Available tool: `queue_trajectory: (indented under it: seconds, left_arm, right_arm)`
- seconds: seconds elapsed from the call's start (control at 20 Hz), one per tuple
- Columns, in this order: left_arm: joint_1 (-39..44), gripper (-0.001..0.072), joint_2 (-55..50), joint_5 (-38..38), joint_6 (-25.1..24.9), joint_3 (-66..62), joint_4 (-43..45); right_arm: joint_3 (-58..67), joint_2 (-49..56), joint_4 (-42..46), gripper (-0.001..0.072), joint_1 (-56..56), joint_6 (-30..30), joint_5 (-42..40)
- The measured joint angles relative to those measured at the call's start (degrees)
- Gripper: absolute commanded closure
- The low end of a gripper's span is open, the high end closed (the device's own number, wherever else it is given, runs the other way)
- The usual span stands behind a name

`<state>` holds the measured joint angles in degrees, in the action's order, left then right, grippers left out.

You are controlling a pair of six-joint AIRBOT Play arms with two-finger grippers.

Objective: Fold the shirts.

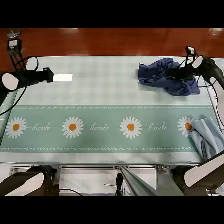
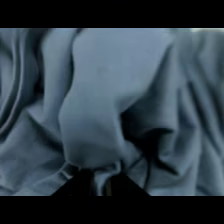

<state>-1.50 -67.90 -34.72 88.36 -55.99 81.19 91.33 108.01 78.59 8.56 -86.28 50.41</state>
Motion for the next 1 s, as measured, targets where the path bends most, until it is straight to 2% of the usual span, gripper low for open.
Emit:
queue_trajectory:
  seconds: [0.2,0.3,0.45,0.65,0.8,1.0]
  left_arm:
    - [0.59,0.0007,0.02,-9.86,-0.02,-1.11,-2.54]
    - [0.35,0.0007,1.84,-15.02,-0.09,-2.27,-2.95]
    - [1.49,0.0007,8.31,-21.14,-1.42,-0.02,-3.5]
    - [3.98,0.0007,20.72,-23.8,-2.23,7.58,-5.18]
    - [4.79,0.0007,28.41,-23.87,-2.45,11.1,-7.06]
    - [5.2,0.0008,32.81,-22.4,-2.54,12.66,-9.2]
  right_arm:
    - [7.76,-1.6,-2.03,0.0687,-0.02,3.93,10.91]
    - [11.63,-6.8,-3.67,0.0687,-0.61,5.57,11.65]
    - [14.47,-18.51,-6.05,0.0688,-3.45,7.96,7.08]
    - [15.72,-33.73,-7.23,0.0688,-7.98,9.35,2.54]
    - [15.98,-42.4,-9.05,0.0687,-12.02,10.54,3.72]
    - [15.85,-49.9,-11.8,0.0687,-19.89,12.35,7.23]
